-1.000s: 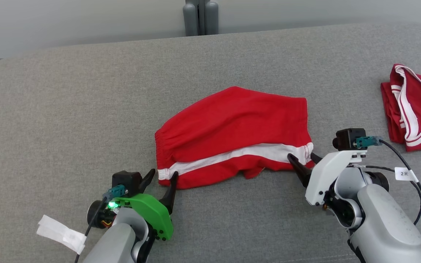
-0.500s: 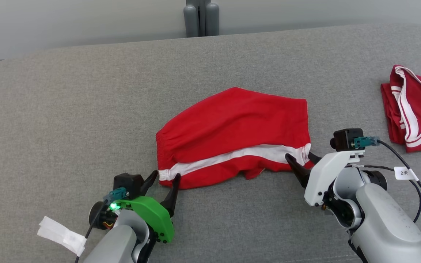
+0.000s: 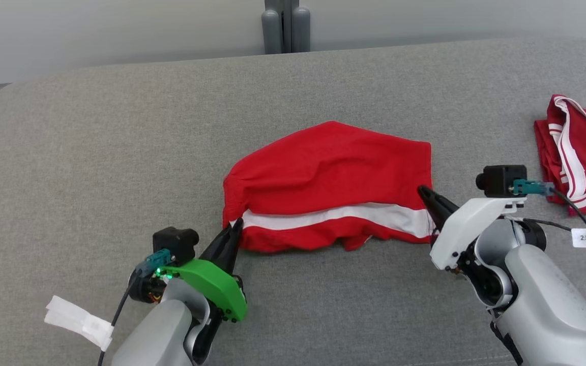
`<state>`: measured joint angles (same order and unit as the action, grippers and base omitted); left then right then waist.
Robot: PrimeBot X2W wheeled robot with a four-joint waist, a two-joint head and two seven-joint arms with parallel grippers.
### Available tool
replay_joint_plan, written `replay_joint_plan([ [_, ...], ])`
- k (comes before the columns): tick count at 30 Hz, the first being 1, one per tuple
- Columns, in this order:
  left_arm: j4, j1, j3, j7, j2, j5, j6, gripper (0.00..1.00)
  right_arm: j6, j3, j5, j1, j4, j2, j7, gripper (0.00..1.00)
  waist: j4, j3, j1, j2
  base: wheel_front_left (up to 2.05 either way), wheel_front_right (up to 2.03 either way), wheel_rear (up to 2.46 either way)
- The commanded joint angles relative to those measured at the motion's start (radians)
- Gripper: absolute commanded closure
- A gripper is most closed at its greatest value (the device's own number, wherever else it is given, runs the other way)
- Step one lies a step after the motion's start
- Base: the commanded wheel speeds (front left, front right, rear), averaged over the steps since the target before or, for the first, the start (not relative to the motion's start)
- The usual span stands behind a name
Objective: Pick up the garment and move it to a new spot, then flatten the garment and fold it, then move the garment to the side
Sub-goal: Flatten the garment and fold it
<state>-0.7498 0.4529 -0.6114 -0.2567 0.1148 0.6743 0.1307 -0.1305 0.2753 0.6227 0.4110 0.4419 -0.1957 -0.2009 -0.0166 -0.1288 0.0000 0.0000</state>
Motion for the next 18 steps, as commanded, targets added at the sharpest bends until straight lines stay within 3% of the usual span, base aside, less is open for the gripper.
replay_joint_plan([
  [1,0.025,0.006,0.006,-0.006,0.018,0.006,-0.001,1.00,0.000,-0.009,0.005,-0.018,-0.024,-0.009,0.013,1.00,0.000,0.004,0.0000,0.0000,0.00,0.00,0.00],
  [7,0.119,-0.028,0.025,-0.008,0.057,0.028,-0.002,1.00,0.000,-0.060,-0.009,-0.072,-0.104,-0.034,-0.003,1.00,0.003,0.012,0.0000,0.0000,0.00,0.00,0.00],
  [12,0.122,-0.052,0.016,-0.005,0.064,0.032,-0.008,1.00,0.000,-0.113,-0.038,-0.118,-0.102,-0.014,-0.039,1.00,0.007,0.001,0.0000,0.0000,0.00,0.00,0.00],
  [13,0.120,-0.057,0.013,-0.005,0.062,0.031,-0.009,1.00,0.000,-0.124,-0.056,-0.125,-0.092,-0.013,-0.049,0.77,0.007,-0.002,0.0000,0.0000,0.00,0.00,0.00],
  [14,0.120,-0.060,0.012,-0.005,0.060,0.030,-0.009,1.00,0.000,-0.135,-0.069,-0.127,-0.083,-0.011,-0.056,0.00,0.007,-0.005,0.0000,0.0000,0.00,0.00,0.00],
  [18,0.118,-0.061,0.014,-0.006,0.057,0.033,-0.012,1.00,0.000,-0.164,-0.129,-0.107,-0.047,0.021,-0.098,0.00,0.009,-0.019,0.0000,0.0000,0.00,0.00,0.00],
])
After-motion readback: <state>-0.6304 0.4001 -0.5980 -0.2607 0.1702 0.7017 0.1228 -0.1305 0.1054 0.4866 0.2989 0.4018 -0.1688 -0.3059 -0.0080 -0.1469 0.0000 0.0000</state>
